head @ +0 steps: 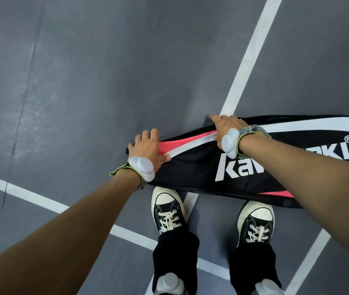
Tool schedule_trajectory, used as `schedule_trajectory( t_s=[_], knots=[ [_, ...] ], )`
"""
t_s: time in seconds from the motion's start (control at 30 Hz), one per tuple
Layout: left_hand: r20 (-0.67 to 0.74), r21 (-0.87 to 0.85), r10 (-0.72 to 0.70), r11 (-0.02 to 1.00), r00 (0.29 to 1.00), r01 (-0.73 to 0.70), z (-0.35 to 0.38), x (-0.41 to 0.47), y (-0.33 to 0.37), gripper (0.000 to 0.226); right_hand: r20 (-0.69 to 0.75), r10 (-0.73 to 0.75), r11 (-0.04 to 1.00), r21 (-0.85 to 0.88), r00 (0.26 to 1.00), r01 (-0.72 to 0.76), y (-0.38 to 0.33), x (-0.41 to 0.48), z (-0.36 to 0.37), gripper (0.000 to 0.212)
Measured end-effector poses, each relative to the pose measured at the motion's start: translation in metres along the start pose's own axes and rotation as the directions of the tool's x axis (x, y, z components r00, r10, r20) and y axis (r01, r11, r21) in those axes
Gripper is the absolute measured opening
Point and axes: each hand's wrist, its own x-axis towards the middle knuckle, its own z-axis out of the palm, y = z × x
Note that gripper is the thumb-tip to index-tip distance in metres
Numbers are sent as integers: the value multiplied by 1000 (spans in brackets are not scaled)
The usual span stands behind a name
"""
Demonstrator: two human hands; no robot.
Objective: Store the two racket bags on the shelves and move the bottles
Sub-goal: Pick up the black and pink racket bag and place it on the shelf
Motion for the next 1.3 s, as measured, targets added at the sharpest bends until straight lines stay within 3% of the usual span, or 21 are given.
schedule_trajectory(
  t_s=[0.1,0.27,0.53,0.73,0.93,1.23,1.3],
  knots=[
    [-112,50,37,998,993,-32,13,-11,0,54,-8,20,997,-70,1000,-21,5,-4,3,46],
    [-280,-12,17,1000,960,-22,21,-45,-3,49,17,-3,1000,-19,1000,3,7,-34,-14,39],
    [-504,-181,21,975,864,-129,-21,-98,25,54,-155,-80,991,93,985,96,16,-139,-37,27],
    [-545,-330,18,915,839,-233,-91,-132,67,74,-241,144,946,317,960,-62,28,-230,-69,16],
    [-586,-379,100,844,804,-380,-186,-187,121,94,-398,382,869,460,834,-179,52,-333,-126,17],
    [-521,-352,333,755,786,-553,-334,-320,236,77,-297,668,685,604,682,-408,102,-523,-223,32],
    [-551,-415,302,710,778,-569,-353,-347,259,71,-270,713,647,607,647,-461,110,-550,-235,33]
  ],
)
